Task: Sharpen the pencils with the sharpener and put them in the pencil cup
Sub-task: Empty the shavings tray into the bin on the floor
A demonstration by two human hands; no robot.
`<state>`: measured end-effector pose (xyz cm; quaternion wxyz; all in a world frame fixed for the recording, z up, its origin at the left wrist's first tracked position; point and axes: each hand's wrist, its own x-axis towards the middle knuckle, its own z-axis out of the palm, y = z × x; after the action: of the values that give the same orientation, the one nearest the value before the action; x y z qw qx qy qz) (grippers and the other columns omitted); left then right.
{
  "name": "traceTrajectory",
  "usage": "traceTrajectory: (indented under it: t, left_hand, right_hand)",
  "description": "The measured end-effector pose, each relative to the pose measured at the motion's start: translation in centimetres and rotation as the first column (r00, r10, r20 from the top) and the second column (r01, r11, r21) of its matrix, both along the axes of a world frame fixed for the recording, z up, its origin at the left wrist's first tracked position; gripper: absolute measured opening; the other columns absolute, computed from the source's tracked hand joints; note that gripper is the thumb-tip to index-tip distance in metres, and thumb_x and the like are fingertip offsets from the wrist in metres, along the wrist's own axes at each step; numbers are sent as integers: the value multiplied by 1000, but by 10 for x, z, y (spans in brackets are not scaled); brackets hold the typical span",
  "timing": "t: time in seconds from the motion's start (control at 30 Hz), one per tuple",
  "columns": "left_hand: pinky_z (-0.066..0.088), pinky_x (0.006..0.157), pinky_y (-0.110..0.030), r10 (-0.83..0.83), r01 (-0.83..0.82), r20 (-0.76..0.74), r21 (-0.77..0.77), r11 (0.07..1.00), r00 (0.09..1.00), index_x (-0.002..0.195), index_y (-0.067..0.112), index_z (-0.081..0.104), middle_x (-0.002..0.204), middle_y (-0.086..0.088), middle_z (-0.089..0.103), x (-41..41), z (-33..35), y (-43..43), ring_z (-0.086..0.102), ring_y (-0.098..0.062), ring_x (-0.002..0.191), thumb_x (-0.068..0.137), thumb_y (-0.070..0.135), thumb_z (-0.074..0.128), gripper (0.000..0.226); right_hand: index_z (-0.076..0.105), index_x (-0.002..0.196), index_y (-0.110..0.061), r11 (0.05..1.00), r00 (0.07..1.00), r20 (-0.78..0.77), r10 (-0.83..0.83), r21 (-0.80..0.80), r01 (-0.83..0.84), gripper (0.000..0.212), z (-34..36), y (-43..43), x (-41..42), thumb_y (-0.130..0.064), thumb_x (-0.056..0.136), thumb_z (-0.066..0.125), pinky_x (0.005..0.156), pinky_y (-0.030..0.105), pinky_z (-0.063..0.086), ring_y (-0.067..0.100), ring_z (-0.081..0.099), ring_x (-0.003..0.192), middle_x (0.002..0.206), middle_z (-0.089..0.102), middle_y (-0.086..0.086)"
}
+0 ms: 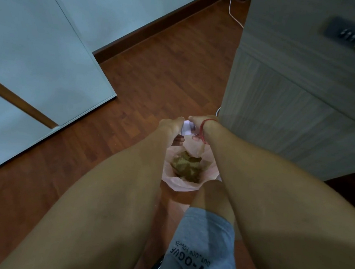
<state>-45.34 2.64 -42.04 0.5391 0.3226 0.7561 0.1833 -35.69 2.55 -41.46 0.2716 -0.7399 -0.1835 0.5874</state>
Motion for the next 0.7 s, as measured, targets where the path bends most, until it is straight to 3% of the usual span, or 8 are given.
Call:
traceTrajectory:
  t: [0.07,0.13,0.2,0.4,0.47,0.53,0.63,0.7]
  left_hand:
    - [59,57,-29,4,-4,-3,8,1000,1000,118,2,56,76,-17,68,-1,0,1,63,-21,55,89,38,55,46]
    - [57,54,-28,-2,2,6,9,1000,1000,118,3,57,73,-16,66,0,0,1,62,-20,54,89,40,56,47]
    - [55,49,-26,3,-3,4,15,1000,1000,118,4,57,75,-16,66,0,1,2,61,-20,54,88,42,57,49]
    - [55,54,-28,-7,8,30,-5,1000,1000,114,3,58,76,-17,66,0,0,4,61,-22,57,88,36,54,43]
    - [54,53,-27,-9,9,29,-14,1000,1000,114,3,56,76,-17,65,0,1,4,59,-21,54,89,34,52,40]
    - [52,49,-26,-15,16,37,-10,1000,999,114,2,57,75,-17,64,1,1,5,58,-21,52,90,33,52,40]
    - [50,46,-25,-3,3,38,-4,1000,999,111,3,57,70,-16,62,2,0,5,57,-20,50,90,36,54,40]
    - [50,45,-25,0,0,40,0,1000,999,108,4,59,67,-14,61,2,-1,6,56,-19,49,90,43,55,44]
  right_hand:
    - [62,114,-4,1000,1000,1,-6,4,6,36,-1,1,0,-27,87,66,49,29,51,21,61,84,106,64,10]
    - [60,106,-5,1000,1000,8,-16,14,16,30,-2,3,1,-27,87,66,68,32,59,22,63,86,102,62,8]
    - [59,98,-6,1000,1000,22,-13,20,12,26,-3,4,1,-28,86,67,75,35,60,23,62,83,97,61,9]
    - [60,88,-7,997,996,25,81,-1,-81,15,0,7,2,-21,86,61,62,27,57,23,59,82,100,60,10]
    - [60,99,-7,995,995,-4,101,-4,-101,17,4,7,3,-19,87,60,41,21,49,23,59,84,108,61,11]
    - [58,98,-7,995,995,-18,97,2,-97,13,5,7,4,-16,88,59,31,16,43,24,58,79,110,59,12]
    - [54,93,-7,990,989,-39,143,-1,-144,8,10,7,5,-15,93,51,28,16,43,24,55,82,116,55,13]
    - [51,81,-7,988,987,-46,154,6,-154,17,11,6,7,-15,96,48,29,14,41,22,52,69,103,55,13]
